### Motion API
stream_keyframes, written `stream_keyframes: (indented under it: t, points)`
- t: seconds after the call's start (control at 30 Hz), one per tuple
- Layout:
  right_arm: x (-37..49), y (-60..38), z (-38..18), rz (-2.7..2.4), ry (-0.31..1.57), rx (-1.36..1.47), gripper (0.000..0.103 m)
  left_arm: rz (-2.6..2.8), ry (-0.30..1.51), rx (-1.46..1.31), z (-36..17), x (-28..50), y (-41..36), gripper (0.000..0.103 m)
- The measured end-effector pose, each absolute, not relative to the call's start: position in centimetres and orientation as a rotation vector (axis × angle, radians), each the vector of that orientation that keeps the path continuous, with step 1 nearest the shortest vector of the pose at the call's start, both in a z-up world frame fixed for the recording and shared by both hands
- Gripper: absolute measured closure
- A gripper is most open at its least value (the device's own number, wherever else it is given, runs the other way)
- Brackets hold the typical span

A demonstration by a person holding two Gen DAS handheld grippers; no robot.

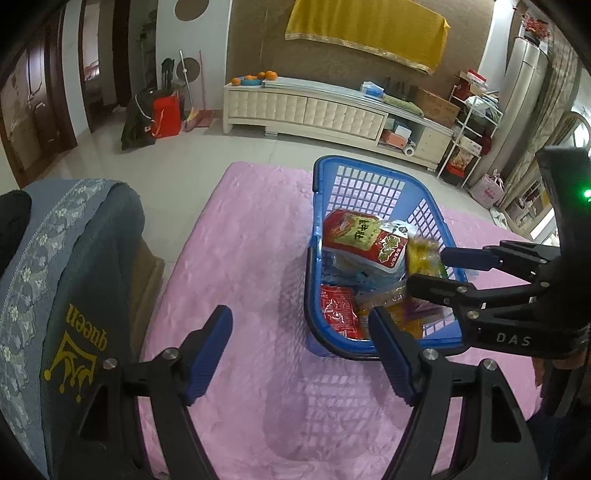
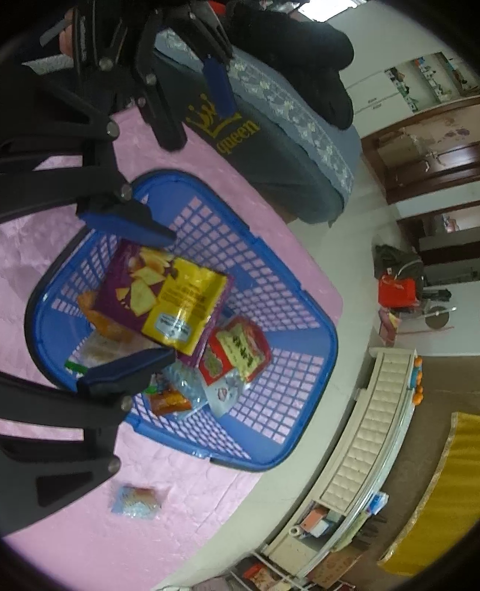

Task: Organize snacks
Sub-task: 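Lower the chip bag into the basket and open the right tool, then move the open right tool to the clear bag of striped candies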

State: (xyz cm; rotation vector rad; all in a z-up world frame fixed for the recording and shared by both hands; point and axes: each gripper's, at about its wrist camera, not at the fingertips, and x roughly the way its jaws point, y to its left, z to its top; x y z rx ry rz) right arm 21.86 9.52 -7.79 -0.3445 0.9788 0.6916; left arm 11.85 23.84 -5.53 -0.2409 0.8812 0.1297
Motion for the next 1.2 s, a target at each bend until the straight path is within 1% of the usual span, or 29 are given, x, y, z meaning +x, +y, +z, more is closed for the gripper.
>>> stream_keyframes:
  t: [0.1,0.13,0.23,0.53,0.67,1.0,1.2]
  points:
    - [21.9,8.7,-7.8,0.686,0.997,-0.316,0.022,0.123,0.878,-0.238,-5.2,11.5,23.3,0.029]
    - [21.9,8.3,-7.7,0.69,0.997,-0.306,0.019,0.121,0.875,-0.235,-5.0,11.5,23.2,0.029]
    - [21.5,7.0,-7.0,0.68,0.982,-0.297,0.017,0.111,0.868,-0.215,-4.5,11.4,22.2,0.029]
    - [22.1,0.7,-4.8,0.595,0.95,-0.242,0.016,0.083,0.868,-0.216,-2.1,13.8,18.3,0.029]
    - [23.2,-2.6,-3.4,0.548,0.941,-0.186,0.016,0.061,0.862,-0.161,-0.5,15.6,15.7,0.029]
    - [26.1,-8.7,-1.3,0.45,0.928,-0.15,0.016,0.036,0.904,-0.106,1.8,20.9,10.6,0.029]
    - [28.7,-11.1,-0.7,0.415,0.953,-0.132,0.016,0.045,0.953,-0.089,2.1,24.3,9.4,0.029]
